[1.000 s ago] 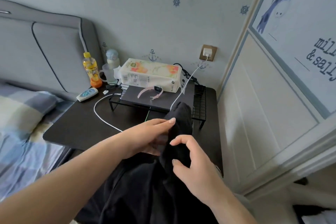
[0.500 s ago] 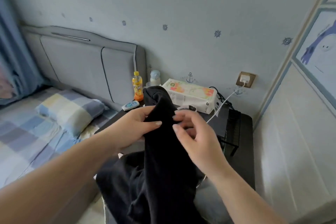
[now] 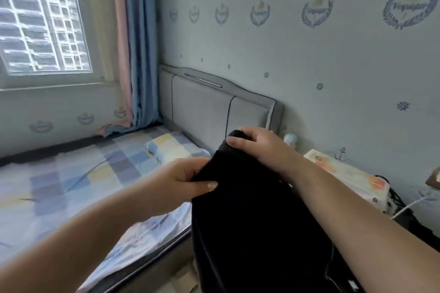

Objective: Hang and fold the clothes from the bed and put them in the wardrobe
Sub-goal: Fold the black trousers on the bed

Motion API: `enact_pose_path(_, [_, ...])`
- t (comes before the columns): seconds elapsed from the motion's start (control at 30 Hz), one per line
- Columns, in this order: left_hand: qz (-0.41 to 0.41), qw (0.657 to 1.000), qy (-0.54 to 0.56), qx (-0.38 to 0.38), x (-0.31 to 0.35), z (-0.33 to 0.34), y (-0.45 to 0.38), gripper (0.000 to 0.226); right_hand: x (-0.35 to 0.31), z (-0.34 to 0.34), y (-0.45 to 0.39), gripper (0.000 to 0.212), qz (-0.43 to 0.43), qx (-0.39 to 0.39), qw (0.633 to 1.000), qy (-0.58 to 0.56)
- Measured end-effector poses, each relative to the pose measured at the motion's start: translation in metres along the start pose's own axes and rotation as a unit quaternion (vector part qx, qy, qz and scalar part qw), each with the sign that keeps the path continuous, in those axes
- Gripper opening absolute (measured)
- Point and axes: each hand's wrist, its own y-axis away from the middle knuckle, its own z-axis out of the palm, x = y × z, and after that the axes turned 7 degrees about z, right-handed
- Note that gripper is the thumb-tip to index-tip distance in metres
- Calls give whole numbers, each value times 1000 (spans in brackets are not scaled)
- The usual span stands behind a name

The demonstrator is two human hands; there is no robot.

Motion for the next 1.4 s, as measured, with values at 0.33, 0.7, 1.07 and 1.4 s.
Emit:
enact_pose_path(0.33, [10,981,61,185,18,-144,92,49,-125,155,-70,13,-215,68,973,-42])
enact_pose_path(0.7, [22,923,-105,369,21,-268,142,19,-188,257,-124,15,-255,11,965,-50])
enact_pose_path(1.07, [-61,863,-186,465,6,-400,222,26,-159,404,-250,30,-69,-349,929,-105])
enact_pose_path(1.4, [-125,781,-278,545,26,-462,312,44,-201,581,-374,80,-293,-364,874,135])
